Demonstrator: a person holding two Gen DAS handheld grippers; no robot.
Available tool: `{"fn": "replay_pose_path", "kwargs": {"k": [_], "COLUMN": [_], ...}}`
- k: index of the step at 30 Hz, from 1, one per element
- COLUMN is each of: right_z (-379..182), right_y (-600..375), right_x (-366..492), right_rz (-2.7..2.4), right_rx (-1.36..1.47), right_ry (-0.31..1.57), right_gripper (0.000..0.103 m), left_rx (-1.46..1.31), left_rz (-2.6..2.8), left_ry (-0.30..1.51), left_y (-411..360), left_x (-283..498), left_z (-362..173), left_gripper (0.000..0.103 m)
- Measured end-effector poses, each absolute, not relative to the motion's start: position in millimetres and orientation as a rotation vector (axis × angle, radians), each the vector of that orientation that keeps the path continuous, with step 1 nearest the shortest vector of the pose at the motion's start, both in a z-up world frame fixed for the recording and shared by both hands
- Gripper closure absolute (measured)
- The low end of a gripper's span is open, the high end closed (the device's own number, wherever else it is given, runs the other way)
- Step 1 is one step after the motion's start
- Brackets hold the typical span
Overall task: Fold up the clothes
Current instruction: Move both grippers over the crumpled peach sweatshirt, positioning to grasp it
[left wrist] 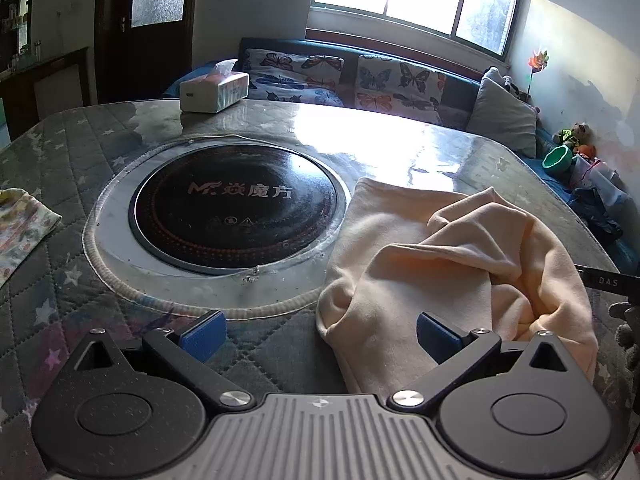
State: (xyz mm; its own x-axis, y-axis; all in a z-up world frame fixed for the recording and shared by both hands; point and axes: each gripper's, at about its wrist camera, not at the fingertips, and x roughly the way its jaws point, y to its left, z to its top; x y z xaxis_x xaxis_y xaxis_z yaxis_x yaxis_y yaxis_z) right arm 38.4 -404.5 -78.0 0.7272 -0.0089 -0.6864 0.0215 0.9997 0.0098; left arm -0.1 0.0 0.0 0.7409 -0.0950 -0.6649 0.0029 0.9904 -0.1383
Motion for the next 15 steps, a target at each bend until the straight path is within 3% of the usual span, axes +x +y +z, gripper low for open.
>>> {"fn": "replay_pose_path", "kwargs": {"k": [4, 6, 15], "right_z": [-74.0, -64.0, -47.2], "right_y": [-413.2, -410.6, -409.8], "right_x": [41.0, 16.8, -41.8], "right_rz": [-0.001, 0.015, 0.079], "right_rx": [-0.038, -0.085, -0.013], "right_ry": [0.742, 0.634, 0.615], "right_gripper": [0.000, 0.000, 0.000], "left_rx": [-0.138, -0.142, -0.129], "left_rz": [-0.056, -0.058, -0.071], "left_ry": [0.745, 0.749, 0.771], "left_y": [-2.4, -3.5, -6.5], "left_x": [-3.6, -6.0, -20.9], "left_z": [-0.5, -0.7, 1.8], "left_gripper": [0.000, 0.000, 0.000]}}
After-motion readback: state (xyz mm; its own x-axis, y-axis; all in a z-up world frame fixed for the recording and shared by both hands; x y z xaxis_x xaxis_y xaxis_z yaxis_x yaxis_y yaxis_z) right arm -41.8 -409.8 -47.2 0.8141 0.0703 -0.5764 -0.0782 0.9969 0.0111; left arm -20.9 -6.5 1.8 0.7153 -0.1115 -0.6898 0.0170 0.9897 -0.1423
